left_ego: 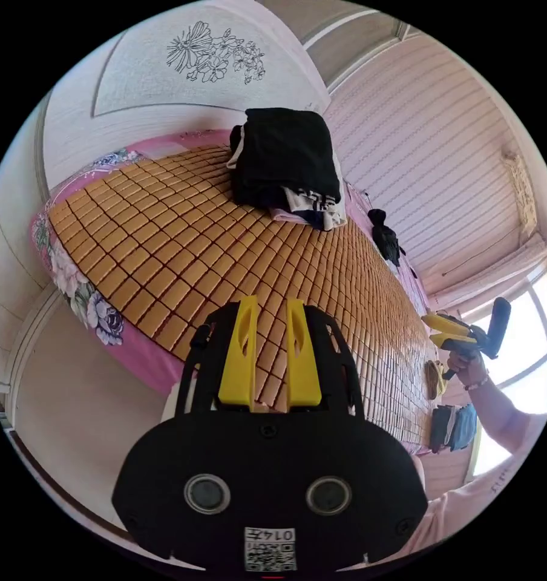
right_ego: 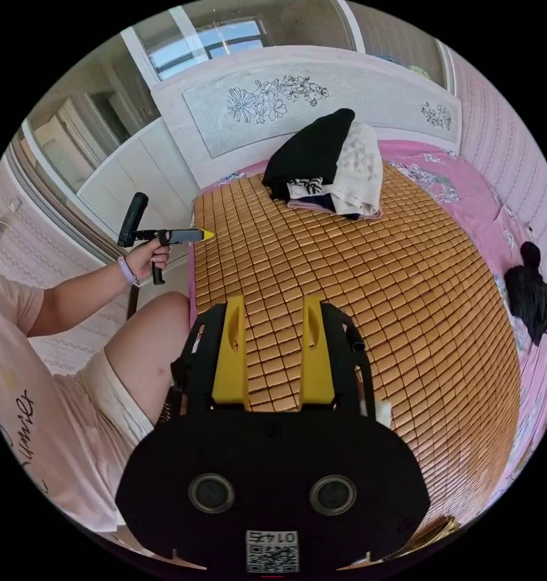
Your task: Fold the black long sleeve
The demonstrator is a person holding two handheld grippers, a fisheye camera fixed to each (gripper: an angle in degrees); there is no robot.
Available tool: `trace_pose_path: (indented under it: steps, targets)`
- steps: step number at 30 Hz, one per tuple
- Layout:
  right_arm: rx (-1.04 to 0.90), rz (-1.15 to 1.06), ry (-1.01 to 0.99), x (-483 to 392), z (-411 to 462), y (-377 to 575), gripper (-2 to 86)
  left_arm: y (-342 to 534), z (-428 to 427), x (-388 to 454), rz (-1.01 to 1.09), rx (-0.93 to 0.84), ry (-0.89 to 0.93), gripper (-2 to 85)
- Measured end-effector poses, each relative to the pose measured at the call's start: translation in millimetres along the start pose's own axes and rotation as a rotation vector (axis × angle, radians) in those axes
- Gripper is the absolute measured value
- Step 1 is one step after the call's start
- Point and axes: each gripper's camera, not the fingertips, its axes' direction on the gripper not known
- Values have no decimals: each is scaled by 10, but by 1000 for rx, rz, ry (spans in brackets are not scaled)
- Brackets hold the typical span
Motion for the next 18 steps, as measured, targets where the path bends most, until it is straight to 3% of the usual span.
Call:
trace_pose_path:
  steps: [4,9,13,18]
  targets:
    - [59,-29,52,165,317,-797,154,-464,-98,-253,-32,129,35,80]
    - [79,196,61,619,911,-1628,148,-1062,-31,-328,-91,182,133,102]
    - [-55,366,-93,905,1289,-1827,82,-1464,154,-324,-135,99,201,71]
    - [97,296,-194,893,777,-1471,12,-1439,-316,117,40,123,119,-5]
